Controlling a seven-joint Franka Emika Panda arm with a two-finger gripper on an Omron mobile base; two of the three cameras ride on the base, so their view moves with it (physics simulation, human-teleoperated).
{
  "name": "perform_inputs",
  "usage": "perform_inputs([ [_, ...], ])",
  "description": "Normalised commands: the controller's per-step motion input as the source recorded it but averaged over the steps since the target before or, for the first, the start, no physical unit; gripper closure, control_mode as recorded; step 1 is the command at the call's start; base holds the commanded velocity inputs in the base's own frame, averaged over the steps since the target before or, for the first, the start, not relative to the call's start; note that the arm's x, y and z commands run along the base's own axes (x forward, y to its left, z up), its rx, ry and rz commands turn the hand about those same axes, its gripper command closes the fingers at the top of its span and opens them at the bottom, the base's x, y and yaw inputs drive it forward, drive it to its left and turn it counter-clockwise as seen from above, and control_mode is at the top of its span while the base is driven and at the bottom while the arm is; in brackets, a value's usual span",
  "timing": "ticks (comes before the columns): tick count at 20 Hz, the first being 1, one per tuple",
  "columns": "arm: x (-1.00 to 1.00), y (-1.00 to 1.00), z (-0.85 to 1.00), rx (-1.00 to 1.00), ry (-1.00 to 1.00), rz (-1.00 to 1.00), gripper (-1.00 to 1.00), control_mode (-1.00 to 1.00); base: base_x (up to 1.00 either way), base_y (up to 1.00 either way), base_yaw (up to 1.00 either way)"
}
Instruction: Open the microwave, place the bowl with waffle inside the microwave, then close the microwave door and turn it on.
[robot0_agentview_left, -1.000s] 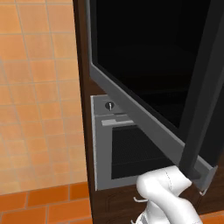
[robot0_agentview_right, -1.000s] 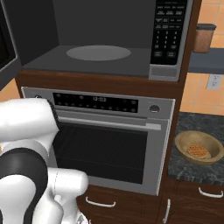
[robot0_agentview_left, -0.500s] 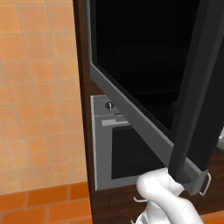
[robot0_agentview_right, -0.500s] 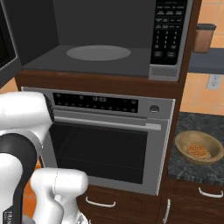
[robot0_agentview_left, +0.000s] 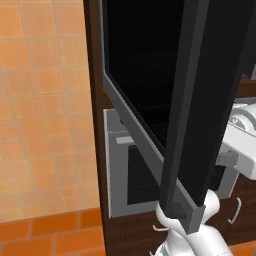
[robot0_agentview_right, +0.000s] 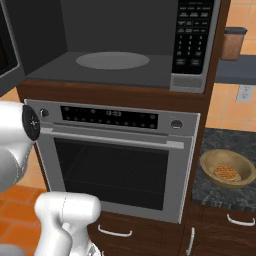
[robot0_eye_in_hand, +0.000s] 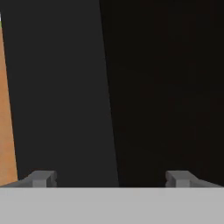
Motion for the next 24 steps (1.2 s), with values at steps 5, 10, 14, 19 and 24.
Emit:
perform_inputs([
  [5,-0.04,-0.89,0.14,0.0,0.09,-0.43,-1.0,-1.0,0.0,0.0,0.0],
  [10,-0.01,-1.0,0.0,0.0,0.08,-0.41,-1.0,-1.0,0.0,0.0,0.0],
  [14,0.04,-1.0,0.0,0.0,0.07,-0.41,-1.0,-1.0,0.0,0.0,0.0],
  [19,0.32,-1.0,0.0,0.0,0.17,-0.31,-1.0,-1.0,0.0,0.0,0.0],
  [24,0.16,-1.0,0.0,0.02,0.3,-0.31,-1.0,-1.0,0.0,0.0,0.0],
])
